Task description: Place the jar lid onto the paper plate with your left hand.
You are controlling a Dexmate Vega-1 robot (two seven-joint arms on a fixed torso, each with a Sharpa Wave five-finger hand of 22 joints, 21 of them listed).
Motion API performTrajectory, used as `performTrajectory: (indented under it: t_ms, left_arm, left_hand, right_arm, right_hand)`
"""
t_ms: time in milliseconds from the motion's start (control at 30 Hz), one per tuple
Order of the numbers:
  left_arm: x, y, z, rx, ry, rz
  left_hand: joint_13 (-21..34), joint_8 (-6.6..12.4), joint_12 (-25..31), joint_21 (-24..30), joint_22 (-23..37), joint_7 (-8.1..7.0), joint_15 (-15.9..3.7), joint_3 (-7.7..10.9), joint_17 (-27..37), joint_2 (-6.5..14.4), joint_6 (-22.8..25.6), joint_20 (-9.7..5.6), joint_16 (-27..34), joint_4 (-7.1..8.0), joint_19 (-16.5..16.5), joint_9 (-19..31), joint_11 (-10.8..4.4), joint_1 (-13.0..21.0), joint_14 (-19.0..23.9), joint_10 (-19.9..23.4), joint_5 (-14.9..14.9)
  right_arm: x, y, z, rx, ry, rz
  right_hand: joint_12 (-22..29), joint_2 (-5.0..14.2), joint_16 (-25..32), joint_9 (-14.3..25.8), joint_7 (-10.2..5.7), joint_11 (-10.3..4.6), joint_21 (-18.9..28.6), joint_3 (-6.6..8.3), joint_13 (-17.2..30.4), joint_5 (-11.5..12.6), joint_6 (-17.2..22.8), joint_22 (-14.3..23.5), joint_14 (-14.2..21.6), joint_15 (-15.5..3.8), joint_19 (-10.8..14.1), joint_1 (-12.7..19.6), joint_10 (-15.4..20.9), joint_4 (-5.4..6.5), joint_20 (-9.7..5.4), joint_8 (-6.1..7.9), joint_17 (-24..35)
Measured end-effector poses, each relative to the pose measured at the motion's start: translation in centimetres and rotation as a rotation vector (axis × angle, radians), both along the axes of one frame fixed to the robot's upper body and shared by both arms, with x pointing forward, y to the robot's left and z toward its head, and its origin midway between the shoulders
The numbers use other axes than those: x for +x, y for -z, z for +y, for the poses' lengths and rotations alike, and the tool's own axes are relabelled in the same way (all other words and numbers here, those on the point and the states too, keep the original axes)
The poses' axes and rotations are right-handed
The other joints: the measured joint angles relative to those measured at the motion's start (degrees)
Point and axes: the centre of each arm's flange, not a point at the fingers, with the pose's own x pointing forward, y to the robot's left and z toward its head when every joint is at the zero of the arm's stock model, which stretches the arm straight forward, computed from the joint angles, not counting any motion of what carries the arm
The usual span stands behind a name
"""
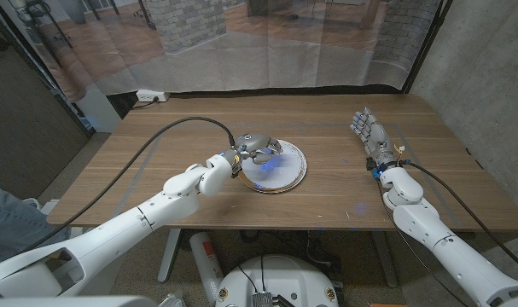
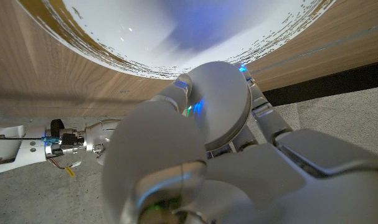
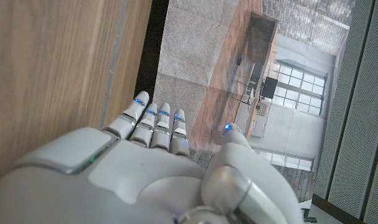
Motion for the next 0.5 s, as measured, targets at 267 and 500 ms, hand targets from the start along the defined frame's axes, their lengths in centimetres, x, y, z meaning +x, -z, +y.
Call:
performTrajectory:
  t_ms: [267, 500]
  left_arm:
    - [-0.15, 0.05, -0.02, 0.011, -0.012, 0.004]
    - [-0.41, 0.14, 0.01, 0.011, -0.020, 0.005]
  left_hand:
    - [-0.53, -0.34, 0.00, -1.29, 0.00, -0.79, 0.14, -1.70, -0.63, -1.45, -0.79, 1.44, -0.23, 0.80, -3.25, -0.26, 0.39, -2.41, -2.15, -1.45, 0.00]
    - [-0.80, -0.77, 0.00, -1.80, 0.00, -0.99, 0.29, -2.27, -0.89, -1.80, -0.99, 2.12, -0.23, 1.35, -4.35, -0.25, 0.61, -3.45, -2.99, -2.29, 0.00]
  right_arm:
    - [-0.10, 0.14, 0.05, -0.001, -0.002, 0.001]
    - [-0.24, 0.05, 0.06, -0.004, -0.003, -0.002]
  right_hand:
    - [0.00, 0.00, 0.00, 0.00, 0.00, 0.00, 0.00, 0.00, 0.00, 0.00, 0.00, 0.00, 0.00, 0.00, 0.01, 0.00, 0.00, 0.00, 0.02, 0.00, 0.00]
    - [0.00, 0.00, 0.00, 0.00, 0.00, -0.03, 0.00, 0.00, 0.00, 0.00, 0.00, 0.00, 0.00, 0.00, 0.31, 0.00, 0.03, 0.00, 0.31, 0.00, 0.00]
